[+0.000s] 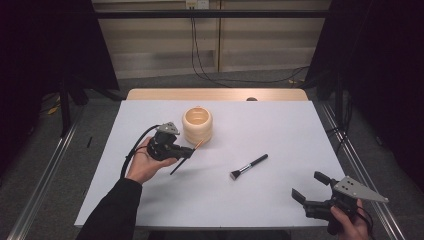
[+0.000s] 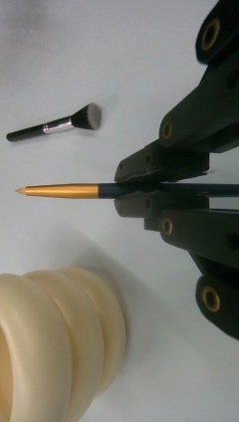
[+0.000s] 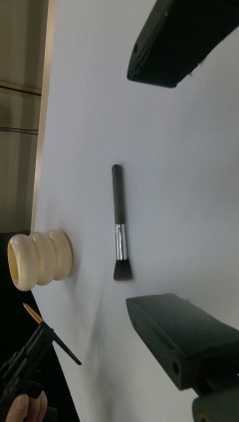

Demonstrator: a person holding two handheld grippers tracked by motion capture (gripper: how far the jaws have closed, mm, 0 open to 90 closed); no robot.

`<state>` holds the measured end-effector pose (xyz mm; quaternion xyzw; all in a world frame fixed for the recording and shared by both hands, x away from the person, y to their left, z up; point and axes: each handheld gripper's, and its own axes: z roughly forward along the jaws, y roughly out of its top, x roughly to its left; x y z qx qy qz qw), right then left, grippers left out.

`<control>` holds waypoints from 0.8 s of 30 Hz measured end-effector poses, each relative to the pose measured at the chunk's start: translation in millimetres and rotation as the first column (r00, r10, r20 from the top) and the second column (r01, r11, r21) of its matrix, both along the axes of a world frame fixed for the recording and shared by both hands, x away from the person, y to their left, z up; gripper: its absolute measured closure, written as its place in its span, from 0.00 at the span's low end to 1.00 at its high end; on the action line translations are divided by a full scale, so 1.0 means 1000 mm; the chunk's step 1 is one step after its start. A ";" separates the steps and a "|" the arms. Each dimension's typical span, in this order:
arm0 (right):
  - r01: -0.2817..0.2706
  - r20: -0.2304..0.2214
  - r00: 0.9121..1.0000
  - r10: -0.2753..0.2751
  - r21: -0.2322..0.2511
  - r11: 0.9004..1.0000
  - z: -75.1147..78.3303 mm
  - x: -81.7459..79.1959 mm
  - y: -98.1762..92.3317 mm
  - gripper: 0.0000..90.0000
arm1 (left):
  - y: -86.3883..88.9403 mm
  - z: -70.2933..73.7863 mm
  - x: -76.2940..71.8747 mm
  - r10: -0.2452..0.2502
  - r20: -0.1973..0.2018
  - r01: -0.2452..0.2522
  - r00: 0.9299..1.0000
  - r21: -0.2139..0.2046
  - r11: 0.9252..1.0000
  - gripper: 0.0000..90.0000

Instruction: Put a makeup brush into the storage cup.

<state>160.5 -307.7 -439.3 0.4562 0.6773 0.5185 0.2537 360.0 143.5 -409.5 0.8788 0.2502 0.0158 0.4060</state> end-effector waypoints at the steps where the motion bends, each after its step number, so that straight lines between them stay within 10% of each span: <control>1: -0.002 0.000 1.000 0.002 0.000 1.000 0.000 0.000 0.000 0.00 | 0.000 0.000 0.000 0.000 0.000 0.000 1.000 0.000 1.000 0.93; 11: -0.007 0.004 1.000 0.007 -0.006 1.000 0.000 0.000 -0.001 0.00 | 0.009 0.003 -0.006 0.077 0.061 -0.069 0.995 -0.123 0.990 0.93; 24: -0.008 0.001 1.000 0.008 -0.002 1.000 0.000 -0.001 -0.001 0.00 | 0.014 0.003 -0.014 0.157 0.142 -0.114 0.977 -0.269 0.956 0.93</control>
